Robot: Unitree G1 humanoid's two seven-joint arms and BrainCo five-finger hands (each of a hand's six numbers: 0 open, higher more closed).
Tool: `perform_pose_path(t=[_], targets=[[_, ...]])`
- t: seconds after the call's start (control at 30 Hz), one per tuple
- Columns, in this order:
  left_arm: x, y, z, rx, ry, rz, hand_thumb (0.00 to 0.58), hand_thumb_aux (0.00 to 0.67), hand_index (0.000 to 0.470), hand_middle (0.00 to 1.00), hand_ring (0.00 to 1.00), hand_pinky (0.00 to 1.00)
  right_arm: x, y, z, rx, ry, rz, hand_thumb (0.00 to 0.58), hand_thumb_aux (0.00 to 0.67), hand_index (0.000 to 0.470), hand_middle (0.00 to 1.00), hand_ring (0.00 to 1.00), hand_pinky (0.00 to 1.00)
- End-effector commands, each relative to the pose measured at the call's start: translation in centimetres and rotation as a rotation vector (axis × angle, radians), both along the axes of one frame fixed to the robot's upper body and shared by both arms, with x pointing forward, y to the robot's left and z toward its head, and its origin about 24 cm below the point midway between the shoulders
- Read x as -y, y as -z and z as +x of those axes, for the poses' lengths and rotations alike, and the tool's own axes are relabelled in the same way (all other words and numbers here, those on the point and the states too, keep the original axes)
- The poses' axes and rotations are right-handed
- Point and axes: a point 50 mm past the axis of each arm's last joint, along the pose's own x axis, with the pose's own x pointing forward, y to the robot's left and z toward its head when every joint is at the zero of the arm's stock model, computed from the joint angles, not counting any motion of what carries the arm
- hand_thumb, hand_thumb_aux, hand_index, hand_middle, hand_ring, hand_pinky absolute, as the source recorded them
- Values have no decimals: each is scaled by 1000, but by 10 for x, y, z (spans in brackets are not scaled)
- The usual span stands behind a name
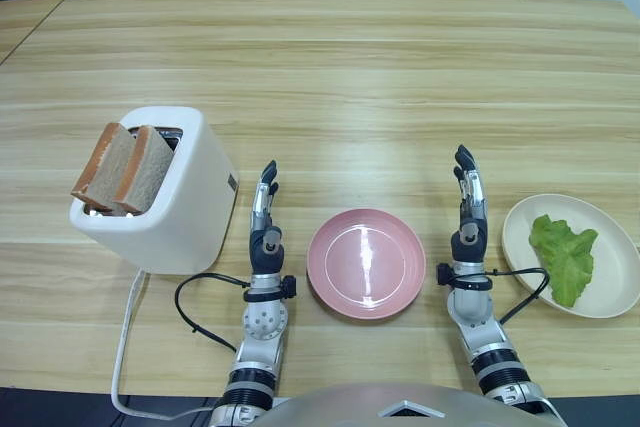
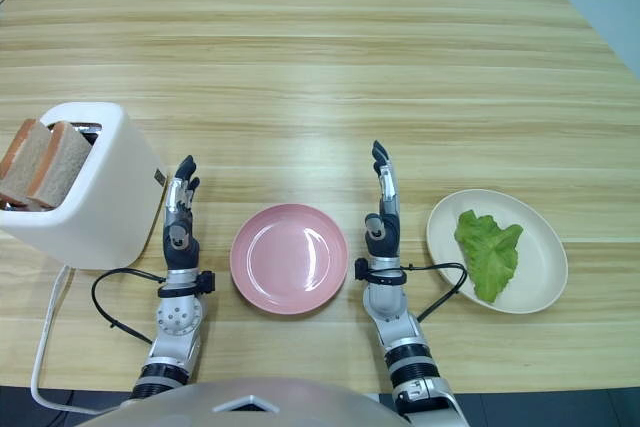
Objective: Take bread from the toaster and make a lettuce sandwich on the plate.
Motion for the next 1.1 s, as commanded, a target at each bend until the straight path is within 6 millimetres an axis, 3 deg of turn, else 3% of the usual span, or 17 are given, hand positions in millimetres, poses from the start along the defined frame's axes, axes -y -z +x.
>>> perform_pose_path(t=[0.03,0.07,0.53,0.6,0.67,0.93,1.1], targets=[[-1,7,-6,-58,12,-4,0,0,0,0,0,0,0,3,-3,-16,-23,-18,0,0,0,47,47,47],[-1,7,-6,-61,12,-10,0,0,0,0,0,0,-1,3,-4,-15,-28,-17,0,0,0,0,0,0],[-1,2,-9,-38,52,-11,0,0,0,0,0,0,-2,8,-11,-30,-30,-18,0,0,0,0,0,0],[-2,-6,-14,17,52,25,0,0,0,0,0,0,-5,8,-14,-13,-42,-33,0,0,0,0,0,0],[-9,-30,-25,152,25,152,0,0,0,0,0,0,-6,6,-15,3,-46,-44,0,0,0,0,0,0],[-88,-92,-54,287,-318,611,0,0,0,0,0,0,-8,0,-10,53,-55,-99,0,0,0,0,0,0],[-177,-123,-51,160,-755,969,0,0,0,0,0,0,-9,0,-9,60,-56,-123,0,0,0,0,0,0]])
